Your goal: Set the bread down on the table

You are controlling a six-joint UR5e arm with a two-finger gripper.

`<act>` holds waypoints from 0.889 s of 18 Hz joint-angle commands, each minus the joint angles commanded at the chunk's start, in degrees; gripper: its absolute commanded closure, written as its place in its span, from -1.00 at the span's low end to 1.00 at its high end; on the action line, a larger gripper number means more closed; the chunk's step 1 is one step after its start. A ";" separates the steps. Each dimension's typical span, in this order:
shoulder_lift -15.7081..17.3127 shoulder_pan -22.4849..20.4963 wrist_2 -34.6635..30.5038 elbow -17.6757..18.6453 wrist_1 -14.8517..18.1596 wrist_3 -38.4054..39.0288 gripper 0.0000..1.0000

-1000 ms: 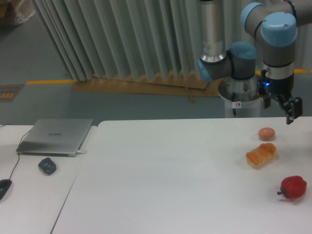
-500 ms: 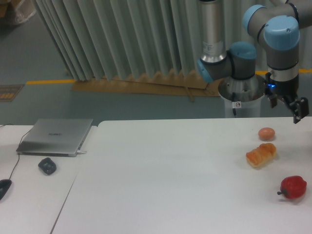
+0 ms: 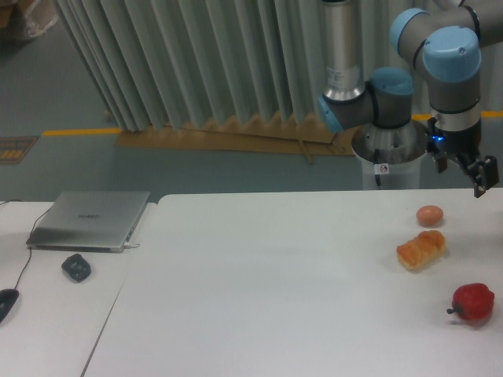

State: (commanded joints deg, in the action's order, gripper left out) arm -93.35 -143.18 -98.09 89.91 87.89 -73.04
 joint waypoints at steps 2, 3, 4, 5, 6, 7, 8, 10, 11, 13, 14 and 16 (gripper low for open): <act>0.18 0.36 0.88 0.17 -0.09 -0.09 -1.00; 0.01 0.53 1.23 0.44 -0.09 -0.09 -1.00; 0.01 0.97 1.49 0.87 -0.35 -0.09 -1.00; 0.01 0.97 1.50 0.88 -0.35 0.00 -1.00; 0.01 1.06 1.50 0.88 -0.26 -0.09 -1.00; 0.09 1.06 1.50 0.88 -0.35 -0.09 -1.00; 0.18 1.06 1.58 0.88 -0.35 -0.09 -1.00; 0.88 1.15 1.23 0.88 -0.09 -0.35 -1.00; 1.32 1.24 1.32 0.88 0.00 -0.18 -1.00; 1.59 1.50 1.15 0.88 0.00 0.26 -1.00; 2.20 1.59 1.23 0.88 -0.09 0.18 -1.00; 2.20 1.68 0.88 0.97 -0.26 -0.17 -1.00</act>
State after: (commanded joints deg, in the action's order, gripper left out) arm -91.14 -141.50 -97.21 90.88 87.63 -73.21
